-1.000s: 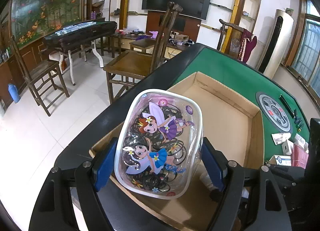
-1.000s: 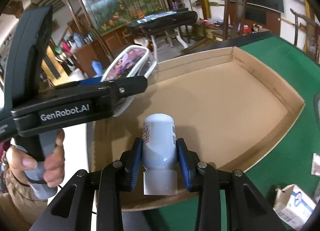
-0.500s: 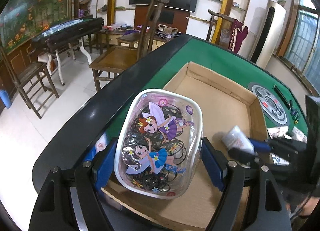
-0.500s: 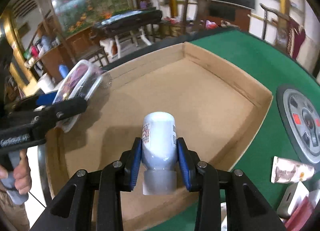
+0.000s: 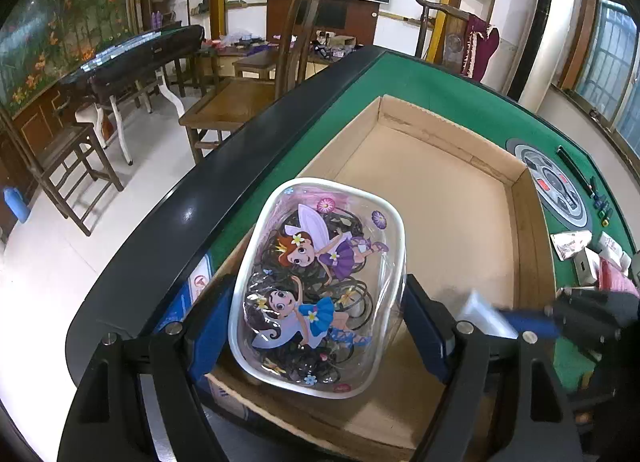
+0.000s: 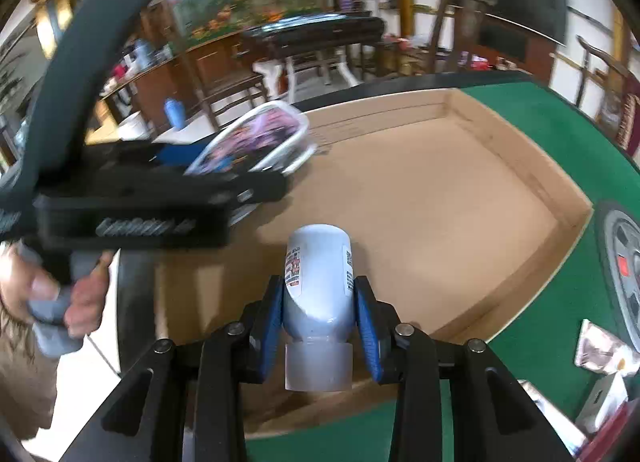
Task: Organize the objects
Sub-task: 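Lower the pouch into the box and open the left tool while the right tool releases the bottle inside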
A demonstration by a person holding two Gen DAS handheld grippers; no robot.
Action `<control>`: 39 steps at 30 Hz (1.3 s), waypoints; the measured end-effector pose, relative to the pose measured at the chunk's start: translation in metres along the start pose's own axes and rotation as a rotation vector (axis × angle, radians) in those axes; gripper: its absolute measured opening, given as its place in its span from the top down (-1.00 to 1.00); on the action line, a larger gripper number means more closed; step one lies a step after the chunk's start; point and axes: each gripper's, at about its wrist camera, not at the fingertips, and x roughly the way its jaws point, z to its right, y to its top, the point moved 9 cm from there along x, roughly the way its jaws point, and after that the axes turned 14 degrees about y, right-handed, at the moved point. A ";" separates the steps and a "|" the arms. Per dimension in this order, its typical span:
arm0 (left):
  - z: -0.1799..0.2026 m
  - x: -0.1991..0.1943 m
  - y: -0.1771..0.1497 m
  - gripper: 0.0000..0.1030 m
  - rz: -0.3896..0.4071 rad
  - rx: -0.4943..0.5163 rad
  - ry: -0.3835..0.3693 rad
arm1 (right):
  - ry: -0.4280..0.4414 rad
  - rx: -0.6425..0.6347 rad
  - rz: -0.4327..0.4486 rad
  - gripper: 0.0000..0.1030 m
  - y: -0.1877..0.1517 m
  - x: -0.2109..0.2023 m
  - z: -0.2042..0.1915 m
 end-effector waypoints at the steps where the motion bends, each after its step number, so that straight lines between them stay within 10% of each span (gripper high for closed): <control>1: 0.000 0.000 -0.001 -0.54 -0.002 0.003 0.003 | 0.008 -0.009 -0.005 0.26 -0.003 0.000 -0.004; 39: 0.012 0.001 -0.010 -0.57 -0.011 0.069 0.160 | 0.099 -0.055 0.031 0.24 -0.016 -0.024 -0.035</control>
